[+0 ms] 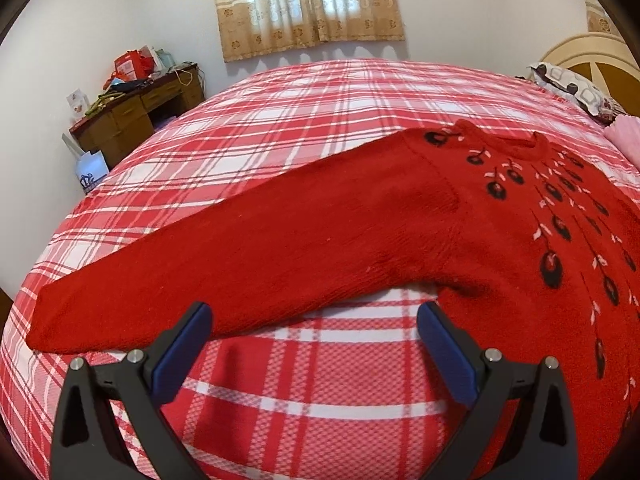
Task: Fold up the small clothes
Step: 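Lift the sleeve with the right tool and fold it across the sweater body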
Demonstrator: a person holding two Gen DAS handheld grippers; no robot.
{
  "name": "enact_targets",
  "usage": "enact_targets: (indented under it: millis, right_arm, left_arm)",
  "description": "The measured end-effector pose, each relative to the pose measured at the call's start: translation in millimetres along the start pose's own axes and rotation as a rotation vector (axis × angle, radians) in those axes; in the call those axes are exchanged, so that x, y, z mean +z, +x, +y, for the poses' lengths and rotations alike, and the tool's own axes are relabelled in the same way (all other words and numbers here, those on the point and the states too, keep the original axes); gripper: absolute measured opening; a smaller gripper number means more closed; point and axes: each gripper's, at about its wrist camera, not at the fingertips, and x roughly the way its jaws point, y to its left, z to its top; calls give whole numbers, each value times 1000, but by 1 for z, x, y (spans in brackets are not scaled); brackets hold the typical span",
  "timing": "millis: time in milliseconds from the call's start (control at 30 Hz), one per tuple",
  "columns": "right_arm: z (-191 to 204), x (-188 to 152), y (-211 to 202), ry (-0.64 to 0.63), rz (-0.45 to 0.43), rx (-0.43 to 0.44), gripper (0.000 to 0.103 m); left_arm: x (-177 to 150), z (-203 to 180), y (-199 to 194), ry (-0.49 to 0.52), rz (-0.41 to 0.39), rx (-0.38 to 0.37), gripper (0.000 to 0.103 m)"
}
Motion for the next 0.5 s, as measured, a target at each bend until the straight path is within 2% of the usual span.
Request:
enact_targets:
  millis: [300,500]
  right_arm:
    - [91,24,-17,-134,-66,95,8]
    - [156,26,-12,-203,-68,178,8]
  left_arm:
    - [-3,10,1,-37,5,-46,103]
    - [-5,12,1,-60,0,-83,103]
